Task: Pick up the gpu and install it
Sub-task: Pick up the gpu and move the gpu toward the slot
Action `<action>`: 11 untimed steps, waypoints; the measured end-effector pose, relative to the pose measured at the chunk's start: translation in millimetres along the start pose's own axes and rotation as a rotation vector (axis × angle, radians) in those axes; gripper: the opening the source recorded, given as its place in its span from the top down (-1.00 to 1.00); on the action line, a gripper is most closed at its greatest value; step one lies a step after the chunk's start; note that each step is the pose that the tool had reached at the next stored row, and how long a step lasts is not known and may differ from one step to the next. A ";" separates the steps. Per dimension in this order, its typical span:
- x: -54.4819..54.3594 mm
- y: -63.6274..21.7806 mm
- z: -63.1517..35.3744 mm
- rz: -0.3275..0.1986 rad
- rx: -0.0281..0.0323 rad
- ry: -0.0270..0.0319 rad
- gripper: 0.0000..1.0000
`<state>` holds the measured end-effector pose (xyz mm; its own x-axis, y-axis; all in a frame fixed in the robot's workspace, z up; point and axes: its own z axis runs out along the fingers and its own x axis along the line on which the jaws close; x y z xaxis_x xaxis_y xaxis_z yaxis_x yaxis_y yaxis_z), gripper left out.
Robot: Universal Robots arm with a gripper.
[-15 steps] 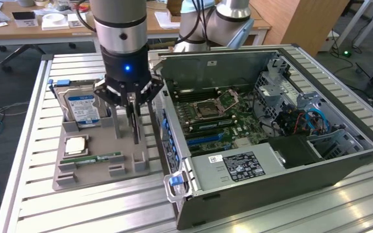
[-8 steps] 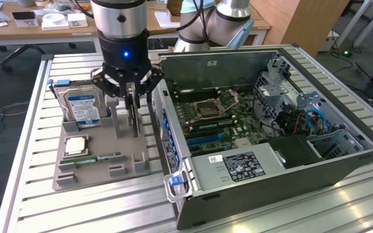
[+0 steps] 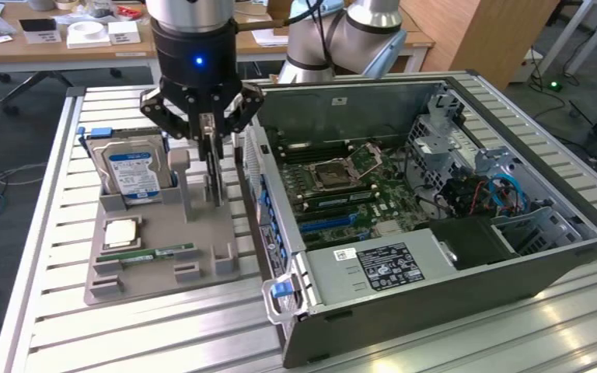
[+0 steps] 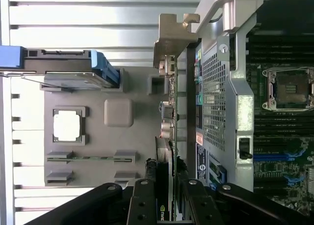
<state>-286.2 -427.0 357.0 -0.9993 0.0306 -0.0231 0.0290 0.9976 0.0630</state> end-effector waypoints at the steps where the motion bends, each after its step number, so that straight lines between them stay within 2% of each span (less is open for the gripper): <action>1: -0.1 0.2 -3.5 0.000 -0.0001 0.0000 0.47; 11: -0.8 2.1 -33.9 0.000 -0.0007 -0.0002 0.47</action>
<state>-286.2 -427.0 391.0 -0.9993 0.0306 -0.0233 0.0291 0.9975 0.0638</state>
